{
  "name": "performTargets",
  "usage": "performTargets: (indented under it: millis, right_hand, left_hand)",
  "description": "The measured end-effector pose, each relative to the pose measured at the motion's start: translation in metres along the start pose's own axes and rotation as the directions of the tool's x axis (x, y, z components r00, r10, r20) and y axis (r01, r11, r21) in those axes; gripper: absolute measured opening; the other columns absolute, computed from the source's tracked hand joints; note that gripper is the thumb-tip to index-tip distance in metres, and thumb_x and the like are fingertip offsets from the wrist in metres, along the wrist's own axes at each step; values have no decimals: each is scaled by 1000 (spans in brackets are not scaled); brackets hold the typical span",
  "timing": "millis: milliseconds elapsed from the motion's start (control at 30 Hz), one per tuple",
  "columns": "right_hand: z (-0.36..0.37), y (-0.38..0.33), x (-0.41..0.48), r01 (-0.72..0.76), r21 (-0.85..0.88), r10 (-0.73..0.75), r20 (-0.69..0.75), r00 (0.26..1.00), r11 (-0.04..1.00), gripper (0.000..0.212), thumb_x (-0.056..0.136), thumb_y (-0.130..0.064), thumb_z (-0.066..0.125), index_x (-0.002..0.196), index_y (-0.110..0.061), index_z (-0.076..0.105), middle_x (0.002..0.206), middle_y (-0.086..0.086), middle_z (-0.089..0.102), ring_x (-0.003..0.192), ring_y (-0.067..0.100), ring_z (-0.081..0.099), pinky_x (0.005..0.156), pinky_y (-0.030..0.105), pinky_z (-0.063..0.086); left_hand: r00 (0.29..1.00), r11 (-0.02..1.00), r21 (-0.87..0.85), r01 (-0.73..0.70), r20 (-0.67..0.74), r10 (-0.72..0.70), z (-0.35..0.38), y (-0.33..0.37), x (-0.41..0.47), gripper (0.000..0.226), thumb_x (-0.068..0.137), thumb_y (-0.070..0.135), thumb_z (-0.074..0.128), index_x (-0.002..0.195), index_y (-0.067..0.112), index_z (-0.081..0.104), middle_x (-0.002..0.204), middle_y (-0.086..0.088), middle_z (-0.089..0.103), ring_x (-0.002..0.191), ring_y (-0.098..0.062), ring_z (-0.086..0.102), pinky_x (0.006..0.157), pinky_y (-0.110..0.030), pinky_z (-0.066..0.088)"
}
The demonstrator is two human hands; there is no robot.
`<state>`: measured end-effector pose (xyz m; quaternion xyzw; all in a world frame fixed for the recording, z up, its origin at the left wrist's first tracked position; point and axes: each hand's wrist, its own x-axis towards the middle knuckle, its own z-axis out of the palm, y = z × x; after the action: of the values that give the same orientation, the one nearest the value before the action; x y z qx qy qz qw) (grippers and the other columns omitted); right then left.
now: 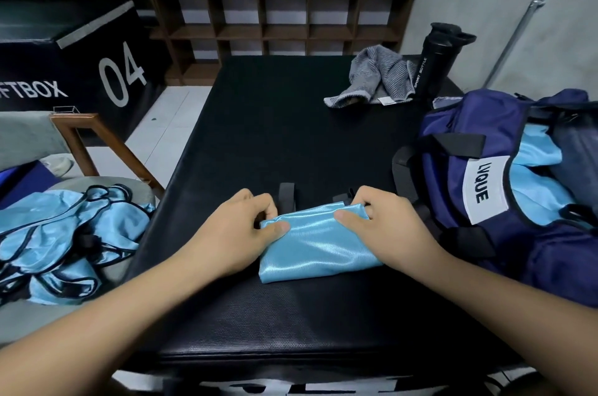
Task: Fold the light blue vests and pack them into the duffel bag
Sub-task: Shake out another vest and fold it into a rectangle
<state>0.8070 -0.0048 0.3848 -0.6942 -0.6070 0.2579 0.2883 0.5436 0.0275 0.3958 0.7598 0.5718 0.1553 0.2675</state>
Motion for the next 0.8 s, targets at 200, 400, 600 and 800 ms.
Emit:
performTargets:
  millis: [200,400,600,800]
  right_hand:
    - [0,-1,-4,142,-277,-158,-38,987,950,38,91,-52,70,86,-28,41,75,-6,52,68,15,53,61,37,43]
    - [-4,-1,2,294,-286,-300,25,954,912,51,92,-40,76,132,-32,47,126,-13,42,110,11,47,105,38,42]
    - [-38,-25,3,395,-173,-353,230,907,902,87,89,-27,76,162,-38,30,161,-16,33,145,9,36,123,38,30]
    - [-103,-62,-2,386,82,-384,408,828,919,109,81,-45,92,166,-42,22,164,-16,41,150,-9,31,126,25,27]
  left_hand:
    - [999,1000,-6,23,-34,-23,1,0,0,34,90,53,76,91,30,51,84,7,67,72,-11,61,64,-30,47]
    - [998,939,-343,35,-46,-54,-1,6,0,35,84,39,89,107,39,62,94,10,71,86,-11,68,80,-32,53]
    - [995,899,-427,-100,-32,95,-30,47,-8,33,84,24,91,106,37,70,99,5,70,85,-13,68,83,-31,54]
    - [944,861,-419,-288,26,329,-64,111,-13,27,86,22,86,107,33,73,107,3,71,97,-25,71,93,-48,56]
